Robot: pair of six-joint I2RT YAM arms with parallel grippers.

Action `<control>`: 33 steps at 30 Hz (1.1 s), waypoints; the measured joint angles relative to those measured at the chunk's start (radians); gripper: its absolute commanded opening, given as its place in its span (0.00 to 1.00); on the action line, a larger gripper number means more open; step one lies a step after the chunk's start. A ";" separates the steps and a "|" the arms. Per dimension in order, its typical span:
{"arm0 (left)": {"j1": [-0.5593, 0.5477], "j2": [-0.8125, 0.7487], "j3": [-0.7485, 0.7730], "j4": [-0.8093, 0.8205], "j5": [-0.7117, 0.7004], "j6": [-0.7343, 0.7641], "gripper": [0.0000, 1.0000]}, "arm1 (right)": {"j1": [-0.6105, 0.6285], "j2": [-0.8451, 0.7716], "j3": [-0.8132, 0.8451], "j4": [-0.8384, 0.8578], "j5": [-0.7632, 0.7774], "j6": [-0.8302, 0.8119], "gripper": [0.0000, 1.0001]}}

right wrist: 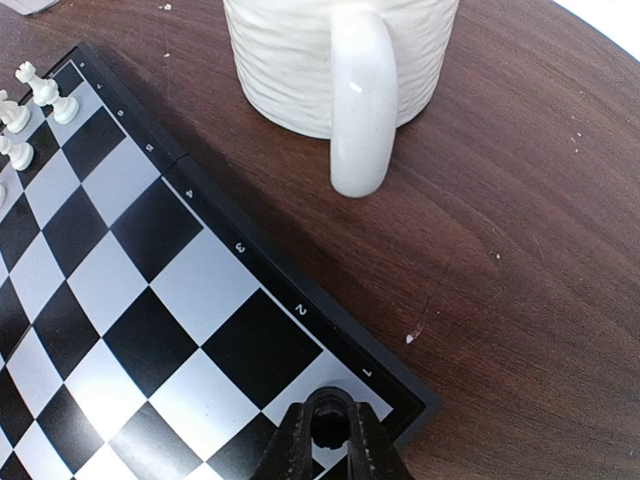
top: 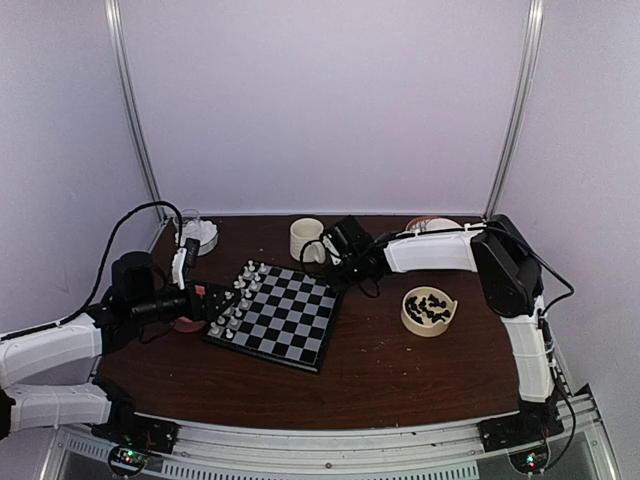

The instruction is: Set up the chess pieces on the board

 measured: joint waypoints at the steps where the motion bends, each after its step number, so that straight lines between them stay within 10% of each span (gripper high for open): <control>1: 0.000 0.000 0.000 0.000 0.000 0.000 0.98 | 0.000 0.000 0.000 0.000 -0.002 0.001 0.20; 11: 0.000 -0.002 0.000 0.000 -0.001 0.000 0.98 | 0.003 0.000 -0.006 -0.013 -0.019 0.000 0.55; 33: 0.000 -0.032 0.000 -0.008 -0.005 0.000 0.97 | -0.008 -0.483 -0.343 -0.081 0.103 0.080 0.34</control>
